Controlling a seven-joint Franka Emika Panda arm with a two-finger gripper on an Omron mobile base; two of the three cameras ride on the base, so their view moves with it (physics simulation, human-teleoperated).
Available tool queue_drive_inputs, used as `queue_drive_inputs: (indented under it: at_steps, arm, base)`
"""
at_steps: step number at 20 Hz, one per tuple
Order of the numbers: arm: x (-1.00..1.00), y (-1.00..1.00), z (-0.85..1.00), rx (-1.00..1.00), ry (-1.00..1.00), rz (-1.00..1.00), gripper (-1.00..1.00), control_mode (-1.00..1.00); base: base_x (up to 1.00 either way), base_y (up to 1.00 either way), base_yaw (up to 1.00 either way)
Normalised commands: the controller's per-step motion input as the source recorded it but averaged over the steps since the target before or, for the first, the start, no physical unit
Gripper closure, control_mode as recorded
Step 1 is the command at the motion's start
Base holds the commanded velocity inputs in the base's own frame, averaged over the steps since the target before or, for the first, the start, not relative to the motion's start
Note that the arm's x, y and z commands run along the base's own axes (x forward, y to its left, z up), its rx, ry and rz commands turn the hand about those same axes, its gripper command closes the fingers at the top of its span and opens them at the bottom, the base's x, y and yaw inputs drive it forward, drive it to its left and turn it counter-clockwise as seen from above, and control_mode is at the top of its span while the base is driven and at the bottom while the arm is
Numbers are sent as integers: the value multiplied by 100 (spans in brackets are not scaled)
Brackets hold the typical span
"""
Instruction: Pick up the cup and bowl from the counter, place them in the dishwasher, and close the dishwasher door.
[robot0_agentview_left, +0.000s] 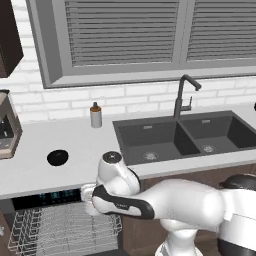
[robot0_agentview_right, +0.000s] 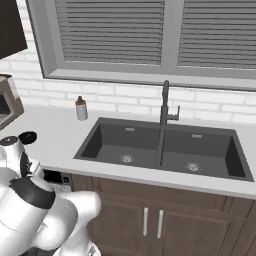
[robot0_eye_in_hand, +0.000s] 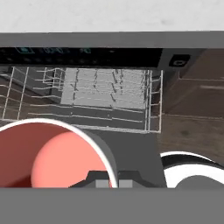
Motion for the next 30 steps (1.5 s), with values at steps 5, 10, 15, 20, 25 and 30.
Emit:
queue_drive_inputs:
  at_steps: [5,10,15,20,25,30]
  arm:
    - [-69,57,-56,-5,0,-19,100,-100]
    - [-5,49,-69,-12,3,-7,100,-100]
    - [11,35,-49,-17,-2,0,100,-100]
    - [16,23,-29,-12,-4,0,100,-100]
    - [45,1,-21,-3,0,0,100,-100]
    - [52,0,-19,-3,0,0,100,-100]
  base:
    - [0,0,0]
    - [0,0,0]
    - [0,0,0]
    - [0,0,0]
    - [0,0,0]
    - [0,0,0]
